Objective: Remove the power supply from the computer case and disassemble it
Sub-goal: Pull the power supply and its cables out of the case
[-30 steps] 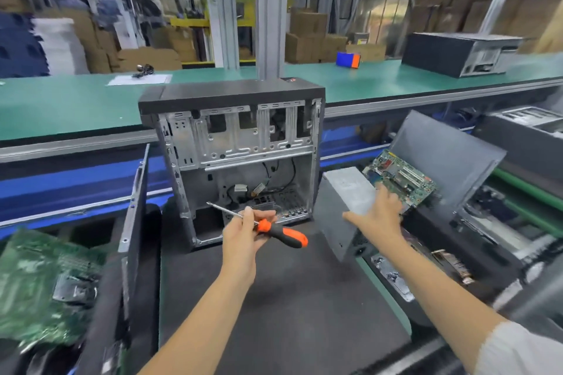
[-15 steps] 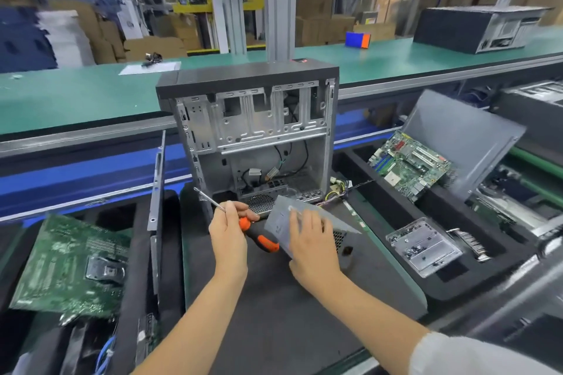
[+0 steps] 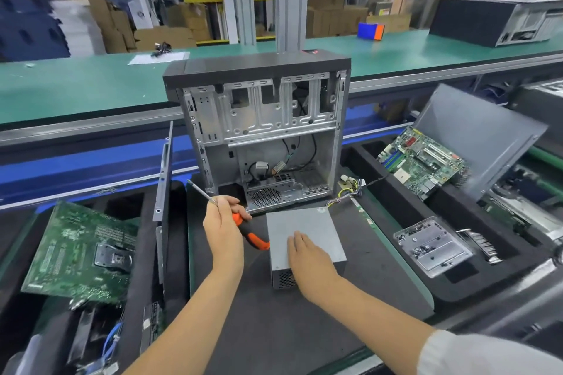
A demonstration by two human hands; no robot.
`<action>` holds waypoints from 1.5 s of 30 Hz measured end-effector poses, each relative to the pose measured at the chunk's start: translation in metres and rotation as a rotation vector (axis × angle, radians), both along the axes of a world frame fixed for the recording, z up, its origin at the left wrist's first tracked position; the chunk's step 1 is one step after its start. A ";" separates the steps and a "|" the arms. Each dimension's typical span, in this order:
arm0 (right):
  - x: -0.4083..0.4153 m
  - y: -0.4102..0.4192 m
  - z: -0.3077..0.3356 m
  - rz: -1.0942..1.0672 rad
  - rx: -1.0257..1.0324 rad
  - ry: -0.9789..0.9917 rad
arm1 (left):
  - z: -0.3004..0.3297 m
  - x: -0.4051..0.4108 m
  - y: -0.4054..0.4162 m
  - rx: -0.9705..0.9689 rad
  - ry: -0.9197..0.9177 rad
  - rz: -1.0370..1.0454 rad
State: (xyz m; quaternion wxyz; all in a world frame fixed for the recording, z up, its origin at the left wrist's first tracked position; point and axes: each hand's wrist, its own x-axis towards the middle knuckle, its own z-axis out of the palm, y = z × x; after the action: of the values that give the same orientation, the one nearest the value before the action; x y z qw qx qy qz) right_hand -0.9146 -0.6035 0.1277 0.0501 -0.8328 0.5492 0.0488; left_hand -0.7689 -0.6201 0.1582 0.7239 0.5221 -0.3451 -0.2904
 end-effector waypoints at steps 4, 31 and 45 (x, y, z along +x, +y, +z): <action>-0.013 -0.032 0.033 -0.178 0.249 -0.527 | 0.006 -0.013 -0.008 0.019 0.072 -0.168; -0.218 -0.315 -0.053 -1.107 0.475 -1.322 | -0.046 -0.101 -0.156 0.403 0.421 -0.167; -0.180 -0.314 -0.040 -0.795 0.134 -1.063 | -0.039 -0.086 -0.155 0.382 0.444 -0.171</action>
State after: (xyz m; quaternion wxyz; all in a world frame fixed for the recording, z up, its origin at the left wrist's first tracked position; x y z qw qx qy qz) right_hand -1.0947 -0.9180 0.0881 0.3798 -0.4726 0.7109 -0.3564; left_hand -0.8550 -0.7747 0.1193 0.6434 0.5416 -0.1602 -0.5167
